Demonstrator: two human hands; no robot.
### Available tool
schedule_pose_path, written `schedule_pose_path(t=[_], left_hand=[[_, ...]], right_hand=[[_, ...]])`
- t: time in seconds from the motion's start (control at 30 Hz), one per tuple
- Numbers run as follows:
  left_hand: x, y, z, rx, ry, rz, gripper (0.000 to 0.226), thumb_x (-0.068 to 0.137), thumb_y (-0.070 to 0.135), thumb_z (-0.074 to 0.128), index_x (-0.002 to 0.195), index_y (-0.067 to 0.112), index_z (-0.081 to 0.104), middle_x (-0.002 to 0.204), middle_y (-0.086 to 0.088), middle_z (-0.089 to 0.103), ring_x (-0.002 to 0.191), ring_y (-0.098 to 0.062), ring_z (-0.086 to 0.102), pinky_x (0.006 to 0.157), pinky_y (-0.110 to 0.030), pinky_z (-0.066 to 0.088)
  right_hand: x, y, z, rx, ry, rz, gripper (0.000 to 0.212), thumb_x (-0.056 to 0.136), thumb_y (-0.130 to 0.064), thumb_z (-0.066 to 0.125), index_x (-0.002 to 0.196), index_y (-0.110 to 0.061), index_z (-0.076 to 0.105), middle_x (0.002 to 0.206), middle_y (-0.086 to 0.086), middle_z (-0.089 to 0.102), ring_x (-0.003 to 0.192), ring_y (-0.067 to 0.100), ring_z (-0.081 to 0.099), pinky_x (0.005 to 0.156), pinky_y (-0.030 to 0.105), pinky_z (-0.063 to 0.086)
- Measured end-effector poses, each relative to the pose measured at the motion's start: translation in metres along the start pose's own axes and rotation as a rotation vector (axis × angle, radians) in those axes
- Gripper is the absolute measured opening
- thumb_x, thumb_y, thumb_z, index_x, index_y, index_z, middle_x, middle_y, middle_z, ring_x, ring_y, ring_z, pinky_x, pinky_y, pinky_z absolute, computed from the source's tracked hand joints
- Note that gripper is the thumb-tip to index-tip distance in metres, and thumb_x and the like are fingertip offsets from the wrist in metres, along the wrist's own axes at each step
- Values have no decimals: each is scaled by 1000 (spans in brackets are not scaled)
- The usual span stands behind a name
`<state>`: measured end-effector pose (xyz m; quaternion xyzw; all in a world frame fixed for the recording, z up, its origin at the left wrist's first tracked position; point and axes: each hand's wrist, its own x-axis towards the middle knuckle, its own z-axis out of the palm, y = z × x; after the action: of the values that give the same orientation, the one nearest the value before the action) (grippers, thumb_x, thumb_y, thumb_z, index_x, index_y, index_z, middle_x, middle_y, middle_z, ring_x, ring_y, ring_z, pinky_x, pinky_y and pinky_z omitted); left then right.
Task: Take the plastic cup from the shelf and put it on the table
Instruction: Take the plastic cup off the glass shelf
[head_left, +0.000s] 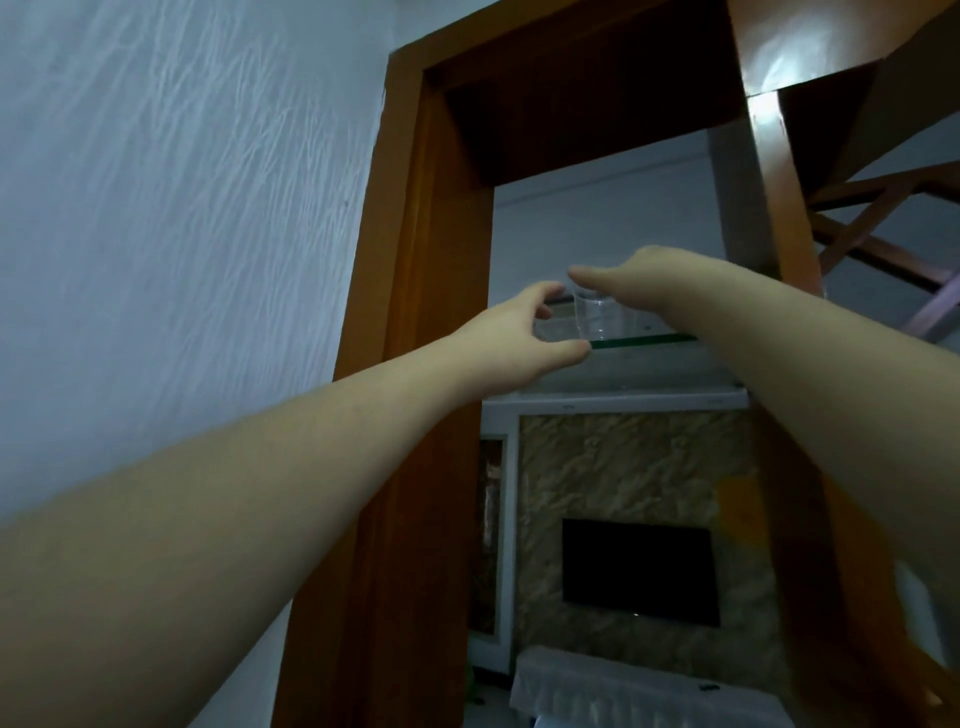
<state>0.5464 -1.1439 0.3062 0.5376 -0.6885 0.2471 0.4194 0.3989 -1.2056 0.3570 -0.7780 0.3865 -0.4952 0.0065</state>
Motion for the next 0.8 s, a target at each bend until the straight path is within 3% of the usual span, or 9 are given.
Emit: schedule_pose_path(t=[0.1,0.2,0.33,0.47,0.57,0.67,0.7,0.8], left_hand=[[1,-4,2,-64,20,-19,78,85,49,64,147,32,21,147,-2,41,126,-19,43,73,-25,43],[3,-8,6,-109,34,-21,79,85,48,64,148,30,21,147,-3,41,128,-20,42,78,-24,35],[2,-12,9,-192,58,-18,80,85,47,64,148,30,18,148,-3,40,130,-20,40,84,-27,33],[-3,-13,18,-240,60,-30,81,88,43,63,149,30,13,151,-1,36,131,-20,37,73,-16,31],[-4,-13,20,-307,94,-53,77,89,41,62,149,28,16,148,-1,38,122,-13,40,62,-11,29],[-7,-7,17,-560,152,-158,69,90,39,61,147,27,25,118,6,52,108,-10,49,63,-16,34],[-9,-5,16,-639,188,-195,65,89,39,60,145,26,29,111,9,52,103,-10,51,66,-18,37],[-12,0,13,-809,240,-288,56,89,39,58,139,22,39,121,0,58,109,-17,55,89,-33,47]], right_hand=[[9,-1,5,118,-73,86,89,82,-64,53,142,-3,32,148,24,35,130,43,38,102,52,34],[17,1,6,194,-151,164,93,79,-63,58,145,-5,26,152,22,29,133,42,35,108,52,31],[24,1,9,205,-146,171,86,83,-57,59,143,-3,29,143,24,42,123,39,47,104,49,38],[25,3,15,193,-100,150,76,86,-54,56,137,-1,37,129,23,53,111,35,55,92,42,43],[24,4,15,270,-81,127,71,85,-53,59,133,-4,42,118,19,57,104,32,57,95,43,47],[20,4,5,346,-36,64,68,80,-55,63,124,-6,48,107,14,60,97,28,59,91,45,50],[17,4,1,368,-26,42,69,78,-56,64,123,-6,49,106,13,61,95,27,60,89,45,51],[3,-2,-11,488,-15,-29,70,77,-55,67,123,-5,49,108,10,61,92,23,62,78,37,53]])
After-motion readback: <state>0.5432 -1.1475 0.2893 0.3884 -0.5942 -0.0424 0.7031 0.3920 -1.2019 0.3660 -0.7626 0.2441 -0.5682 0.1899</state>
